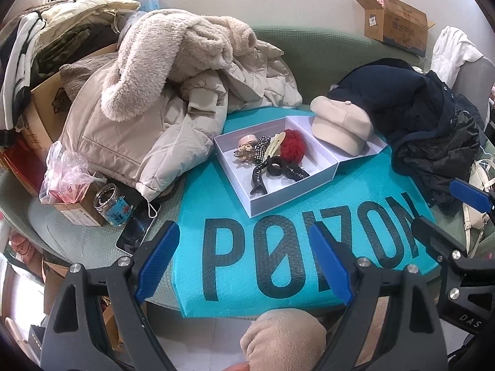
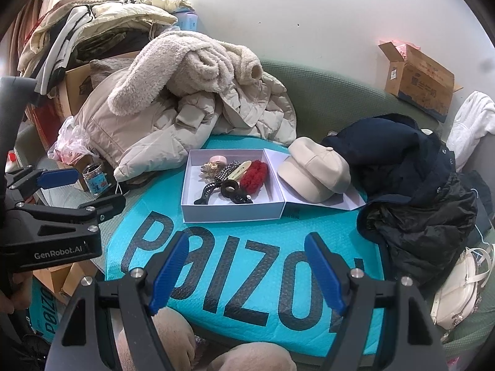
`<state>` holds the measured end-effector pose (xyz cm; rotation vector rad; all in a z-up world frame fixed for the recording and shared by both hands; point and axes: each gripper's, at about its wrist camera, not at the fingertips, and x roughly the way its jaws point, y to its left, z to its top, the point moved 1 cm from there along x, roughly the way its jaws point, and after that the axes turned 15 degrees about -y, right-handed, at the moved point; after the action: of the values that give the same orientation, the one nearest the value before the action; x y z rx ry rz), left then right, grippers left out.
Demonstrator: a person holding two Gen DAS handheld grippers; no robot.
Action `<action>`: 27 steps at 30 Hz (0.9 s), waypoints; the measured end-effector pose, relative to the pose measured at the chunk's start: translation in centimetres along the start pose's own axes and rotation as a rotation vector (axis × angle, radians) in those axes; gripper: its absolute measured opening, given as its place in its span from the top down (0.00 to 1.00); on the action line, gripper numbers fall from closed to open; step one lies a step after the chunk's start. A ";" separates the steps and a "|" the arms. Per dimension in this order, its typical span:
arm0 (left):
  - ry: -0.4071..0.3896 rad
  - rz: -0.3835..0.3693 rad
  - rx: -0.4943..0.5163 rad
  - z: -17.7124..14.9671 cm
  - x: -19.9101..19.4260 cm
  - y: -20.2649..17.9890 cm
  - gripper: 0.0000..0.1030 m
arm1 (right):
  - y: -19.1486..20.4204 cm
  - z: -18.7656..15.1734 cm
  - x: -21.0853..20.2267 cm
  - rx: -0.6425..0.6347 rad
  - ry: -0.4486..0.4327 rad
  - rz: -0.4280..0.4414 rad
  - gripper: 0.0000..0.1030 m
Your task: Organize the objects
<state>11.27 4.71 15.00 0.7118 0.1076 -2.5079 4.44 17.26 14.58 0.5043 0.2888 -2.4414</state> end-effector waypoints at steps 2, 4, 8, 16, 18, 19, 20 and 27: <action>-0.001 0.004 0.002 0.0 -0.1 0.0 0.17 | 0.0 0.0 0.0 0.000 0.000 0.000 0.25; -0.004 0.007 0.003 0.1 -0.4 0.0 0.17 | 0.0 0.0 0.0 -0.001 -0.001 -0.001 0.25; -0.003 0.005 0.007 0.1 -0.8 -0.1 0.16 | 0.0 -0.1 0.0 0.000 -0.003 0.004 0.25; -0.005 0.004 0.007 0.1 -1.2 -0.3 0.16 | 0.0 -0.2 -0.2 -0.001 -0.002 0.003 0.25; -0.006 0.006 0.007 0.1 -1.3 -0.5 0.16 | 0.0 -0.3 -0.3 -0.002 -0.003 0.002 0.25; -0.005 0.005 0.008 0.1 -1.4 -0.6 0.16 | -0.1 -0.3 -0.4 -0.001 -0.003 0.002 0.25; -0.002 0.004 0.008 0.0 -1.4 -0.7 0.16 | -0.1 -0.3 -0.4 -0.002 -0.003 0.002 0.25; 0.000 -0.009 0.018 -0.2 -1.3 -0.8 0.16 | -0.4 -0.5 -0.5 -0.005 -0.001 0.002 0.25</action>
<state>11.85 6.05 15.44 0.7202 0.0887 -2.5208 4.70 18.03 14.41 0.5005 0.2939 -2.4388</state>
